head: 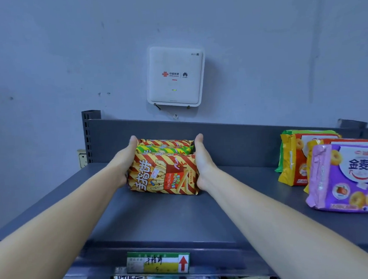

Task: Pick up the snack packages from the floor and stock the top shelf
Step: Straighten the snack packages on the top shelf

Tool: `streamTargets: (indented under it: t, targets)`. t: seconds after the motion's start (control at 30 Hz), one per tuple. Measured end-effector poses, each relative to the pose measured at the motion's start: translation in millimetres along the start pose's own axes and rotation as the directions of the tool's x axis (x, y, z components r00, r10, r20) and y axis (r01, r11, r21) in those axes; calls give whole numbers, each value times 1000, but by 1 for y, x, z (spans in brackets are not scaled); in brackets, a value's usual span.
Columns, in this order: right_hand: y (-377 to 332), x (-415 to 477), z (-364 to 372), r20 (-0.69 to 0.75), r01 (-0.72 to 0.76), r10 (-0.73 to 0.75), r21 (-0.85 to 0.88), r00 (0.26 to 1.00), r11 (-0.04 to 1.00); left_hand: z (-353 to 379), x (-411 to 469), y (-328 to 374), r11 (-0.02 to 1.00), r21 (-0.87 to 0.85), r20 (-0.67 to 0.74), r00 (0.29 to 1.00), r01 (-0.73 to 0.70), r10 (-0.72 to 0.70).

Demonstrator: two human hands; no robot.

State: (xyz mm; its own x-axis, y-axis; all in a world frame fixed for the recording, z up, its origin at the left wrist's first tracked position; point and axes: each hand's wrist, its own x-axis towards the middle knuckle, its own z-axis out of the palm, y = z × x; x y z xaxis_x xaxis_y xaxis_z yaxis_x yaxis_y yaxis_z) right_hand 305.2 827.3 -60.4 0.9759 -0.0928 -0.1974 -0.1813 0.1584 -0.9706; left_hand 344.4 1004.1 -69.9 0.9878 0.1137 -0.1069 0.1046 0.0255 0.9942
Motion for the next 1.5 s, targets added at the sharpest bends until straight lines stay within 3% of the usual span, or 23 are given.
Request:
streamTargets:
  t: [0.07,0.17,0.27,0.37,0.47,0.6,0.67,0.77,0.83,1.03,1.17,1.27,1.37,1.5]
  targets:
    - [-3,-5,-7,0,26,-26,-44,1000,999,-2,7,2,992,103,-107,991,-68,79]
    - [-12,-20,-28,-114,195,-225,-227,968,954,0,12,7,923,332,-203,942,-192,269]
    - [-25,-37,-60,-141,384,-457,-362,878,849,19,4,17,754,606,-210,864,-253,458]
    - [-46,-51,-97,-171,526,-650,-454,741,719,46,-12,33,518,813,-144,768,-268,624]
    - [-76,-70,-142,-208,635,-785,-485,584,601,76,-24,47,277,940,-31,758,-199,652]
    - [-106,-95,-211,-238,696,-860,-508,452,507,124,-42,54,219,950,14,730,-223,683]
    - [-109,-102,-244,-244,694,-864,-518,441,500,139,-50,50,209,960,11,774,-185,634]
    - [-104,-105,-275,-228,690,-856,-512,464,511,136,-62,36,230,971,-72,849,-59,524]
    - [-100,-106,-274,-198,706,-852,-486,484,514,125,-69,26,278,961,-153,850,8,504]
    - [-61,-100,-199,37,700,-745,-374,666,608,81,-83,8,598,801,-341,838,22,426]
    - [-30,-83,-145,220,586,-549,-420,806,693,55,-86,5,790,612,-316,905,-34,284]
    - [-9,-63,-109,269,418,-326,-461,907,783,43,-87,1,857,514,-280,938,-34,205]
    - [8,-43,-80,282,316,-207,-432,937,845,29,-81,-2,896,444,-253,960,3,122]
    - [12,-32,-55,220,275,-198,-416,955,867,16,-68,-2,948,317,-177,983,12,47]
